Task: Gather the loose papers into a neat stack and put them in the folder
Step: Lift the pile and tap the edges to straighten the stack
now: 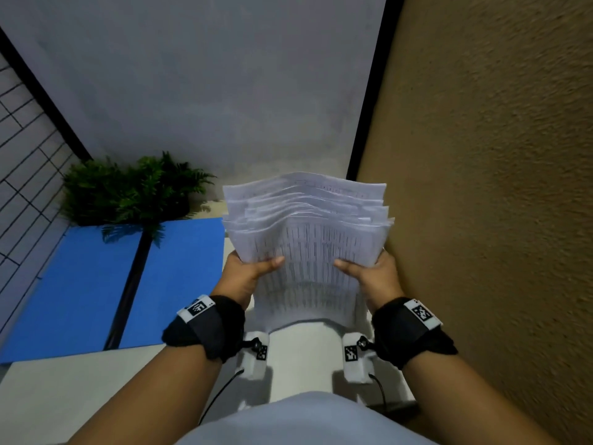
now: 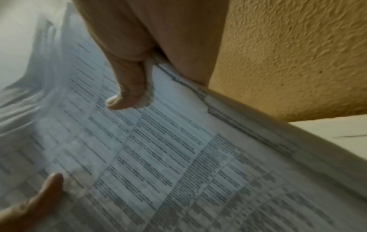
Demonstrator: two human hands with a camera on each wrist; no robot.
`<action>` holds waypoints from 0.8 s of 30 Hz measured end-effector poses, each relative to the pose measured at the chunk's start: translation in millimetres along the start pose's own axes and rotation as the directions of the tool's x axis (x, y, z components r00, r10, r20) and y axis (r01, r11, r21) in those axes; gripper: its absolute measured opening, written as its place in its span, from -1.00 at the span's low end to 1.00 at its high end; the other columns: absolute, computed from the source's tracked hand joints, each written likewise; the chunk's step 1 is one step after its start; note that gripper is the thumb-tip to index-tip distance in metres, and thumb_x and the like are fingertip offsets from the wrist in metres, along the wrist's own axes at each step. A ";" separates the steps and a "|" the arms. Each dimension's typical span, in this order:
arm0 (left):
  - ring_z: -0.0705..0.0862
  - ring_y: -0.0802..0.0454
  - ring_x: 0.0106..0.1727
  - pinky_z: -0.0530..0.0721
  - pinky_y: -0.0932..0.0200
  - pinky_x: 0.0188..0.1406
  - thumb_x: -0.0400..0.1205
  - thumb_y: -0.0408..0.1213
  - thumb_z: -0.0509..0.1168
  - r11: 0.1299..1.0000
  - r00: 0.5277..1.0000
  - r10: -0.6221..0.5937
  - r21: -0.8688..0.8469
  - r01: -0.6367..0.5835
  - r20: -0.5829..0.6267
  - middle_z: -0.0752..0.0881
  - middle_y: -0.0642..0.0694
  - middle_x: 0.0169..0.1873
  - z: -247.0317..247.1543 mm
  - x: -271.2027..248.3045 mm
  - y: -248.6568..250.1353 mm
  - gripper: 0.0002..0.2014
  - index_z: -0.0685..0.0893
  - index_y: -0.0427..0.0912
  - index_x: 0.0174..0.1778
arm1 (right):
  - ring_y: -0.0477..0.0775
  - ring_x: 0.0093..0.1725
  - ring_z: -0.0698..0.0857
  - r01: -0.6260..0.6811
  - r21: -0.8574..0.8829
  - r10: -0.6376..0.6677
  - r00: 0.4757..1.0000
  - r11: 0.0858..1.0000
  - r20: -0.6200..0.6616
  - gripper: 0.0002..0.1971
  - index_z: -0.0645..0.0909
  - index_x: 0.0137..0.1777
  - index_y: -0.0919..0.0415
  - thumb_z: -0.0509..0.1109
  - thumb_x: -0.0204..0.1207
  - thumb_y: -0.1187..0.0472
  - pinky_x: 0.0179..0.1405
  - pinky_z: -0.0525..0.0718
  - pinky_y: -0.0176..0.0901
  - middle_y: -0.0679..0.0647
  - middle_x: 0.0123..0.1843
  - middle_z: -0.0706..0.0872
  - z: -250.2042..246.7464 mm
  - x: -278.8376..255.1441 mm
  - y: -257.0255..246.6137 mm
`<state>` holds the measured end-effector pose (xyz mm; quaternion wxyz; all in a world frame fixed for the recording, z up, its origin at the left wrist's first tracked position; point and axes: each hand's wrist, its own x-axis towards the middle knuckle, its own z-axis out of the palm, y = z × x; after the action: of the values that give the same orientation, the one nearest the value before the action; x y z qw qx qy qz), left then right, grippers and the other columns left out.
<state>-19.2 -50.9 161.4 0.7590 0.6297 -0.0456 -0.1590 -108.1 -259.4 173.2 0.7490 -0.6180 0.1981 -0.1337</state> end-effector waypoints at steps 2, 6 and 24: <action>0.83 0.10 0.04 0.78 0.21 0.02 0.33 -0.48 0.59 0.998 0.998 0.060 0.000 -0.060 -0.030 0.85 -0.02 0.01 -1.1 2.8 7.2 -0.54 0.74 -0.15 0.15 | 0.12 0.09 0.81 0.026 0.021 -0.025 0.999 0.999 -0.030 -0.42 0.69 0.15 0.27 0.72 0.06 0.30 0.15 0.76 0.14 0.17 0.07 0.83 1.3 0.1 -9.6; 0.81 -0.01 0.12 0.77 0.13 0.07 0.19 -0.34 0.70 0.995 0.994 0.097 0.009 -0.097 -0.047 0.85 -0.10 0.07 -7.9 2.6 5.7 -0.33 0.71 -0.25 0.25 | 0.16 0.16 0.79 0.078 -0.006 -0.078 0.993 0.997 -0.088 -0.25 0.63 0.25 0.21 0.77 0.00 0.15 0.19 0.73 0.24 0.16 0.15 0.80 -3.3 -5.5 -12.5; 0.76 -0.02 0.24 0.73 0.23 0.07 0.15 -0.14 0.68 0.988 0.984 0.154 0.014 -0.155 0.089 0.78 -0.14 0.22 -8.8 -6.7 10.3 -0.07 0.51 -0.25 0.45 | 0.04 0.36 0.64 0.195 -0.100 -0.193 0.981 0.976 0.034 0.21 0.25 0.47 -0.19 0.80 -0.25 -0.09 0.32 0.66 0.23 0.07 0.41 0.57 0.0 -17.7 -19.1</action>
<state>-21.3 -39.1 170.5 0.7597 0.6245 -0.1292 -0.1267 -122.9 -255.3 194.3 0.7018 -0.6738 0.1342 -0.1882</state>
